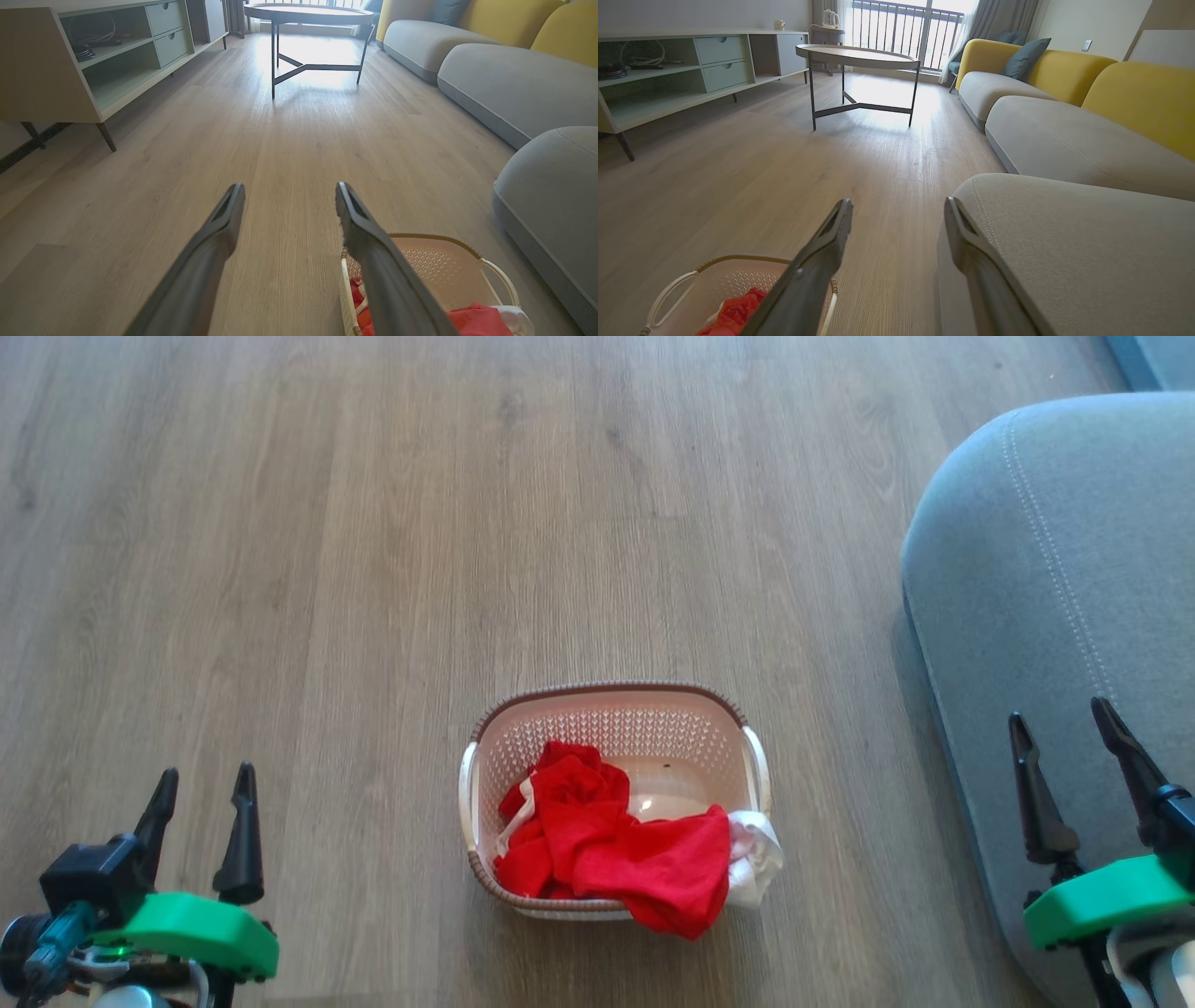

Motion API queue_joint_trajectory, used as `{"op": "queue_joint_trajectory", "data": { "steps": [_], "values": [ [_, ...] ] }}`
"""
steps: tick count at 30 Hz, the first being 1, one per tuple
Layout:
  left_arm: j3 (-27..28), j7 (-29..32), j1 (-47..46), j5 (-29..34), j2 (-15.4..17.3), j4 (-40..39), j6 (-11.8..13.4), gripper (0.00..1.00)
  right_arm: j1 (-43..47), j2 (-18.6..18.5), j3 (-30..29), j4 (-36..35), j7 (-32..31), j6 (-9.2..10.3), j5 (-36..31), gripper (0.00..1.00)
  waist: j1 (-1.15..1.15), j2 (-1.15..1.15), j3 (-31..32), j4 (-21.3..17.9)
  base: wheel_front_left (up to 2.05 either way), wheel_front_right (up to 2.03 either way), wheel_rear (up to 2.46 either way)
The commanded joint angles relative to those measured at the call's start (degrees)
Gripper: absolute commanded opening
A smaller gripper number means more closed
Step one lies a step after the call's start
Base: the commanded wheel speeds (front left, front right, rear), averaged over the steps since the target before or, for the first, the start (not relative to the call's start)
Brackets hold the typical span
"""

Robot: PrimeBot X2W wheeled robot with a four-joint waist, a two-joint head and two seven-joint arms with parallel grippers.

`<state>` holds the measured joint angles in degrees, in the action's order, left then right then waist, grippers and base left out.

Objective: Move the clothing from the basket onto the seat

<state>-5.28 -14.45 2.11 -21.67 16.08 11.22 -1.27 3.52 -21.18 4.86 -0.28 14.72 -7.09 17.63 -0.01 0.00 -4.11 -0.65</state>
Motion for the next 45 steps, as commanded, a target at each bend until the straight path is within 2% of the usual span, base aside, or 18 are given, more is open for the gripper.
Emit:
{"op": "queue_joint_trajectory", "data": {
  "steps": [1,12,23,25,32,39,45],
  "values": [
    [2.90,-0.54,-2.92,0.55,0.77,-1.60,-0.34,1.00,-1.41,-1.14,0.42,-2.05,0.28,-0.40,0.11,1.00,0.01,0.00,-0.51,-0.07,0.00,0.00,0.00],
    [2.56,-0.54,-8.01,3.86,-1.29,-2.10,-2.40,1.00,-4.95,-0.77,0.04,-3.92,0.28,-0.40,-0.18,1.00,0.01,0.00,-8.44,-1.22,0.00,0.00,0.00],
    [-4.16,0.92,-21.20,7.43,-2.99,-0.48,-3.78,1.00,-11.69,1.47,0.64,-5.91,0.28,-0.40,-0.58,1.00,0.01,0.00,-20.83,-4.32,0.00,0.00,0.00],
    [-7.40,2.14,-25.85,9.02,-3.48,1.04,-4.46,1.00,-14.02,2.22,1.02,-6.42,0.28,-0.40,-0.61,1.00,0.01,0.00,-24.80,-5.58,0.00,0.00,0.00],
    [-13.75,4.50,-36.15,11.79,-3.69,9.82,-5.59,1.00,-19.03,4.46,2.53,-7.16,0.28,-0.40,-0.81,1.00,0.01,0.00,-31.72,-8.97,0.00,0.00,0.00],
    [-18.82,9.63,-43.86,12.93,-2.88,22.18,-6.05,1.00,-22.19,6.84,3.13,-7.84,0.28,-0.40,-0.62,1.00,0.01,0.00,-37.96,-12.29,0.00,0.00,0.00],
    [-21.02,12.57,-47.60,13.21,-3.50,29.36,-6.12,1.00,-23.75,8.39,3.66,-7.58,0.28,-0.40,-0.42,1.00,0.01,0.00,-41.42,-13.95,0.00,0.00,0.00]
  ]
}}
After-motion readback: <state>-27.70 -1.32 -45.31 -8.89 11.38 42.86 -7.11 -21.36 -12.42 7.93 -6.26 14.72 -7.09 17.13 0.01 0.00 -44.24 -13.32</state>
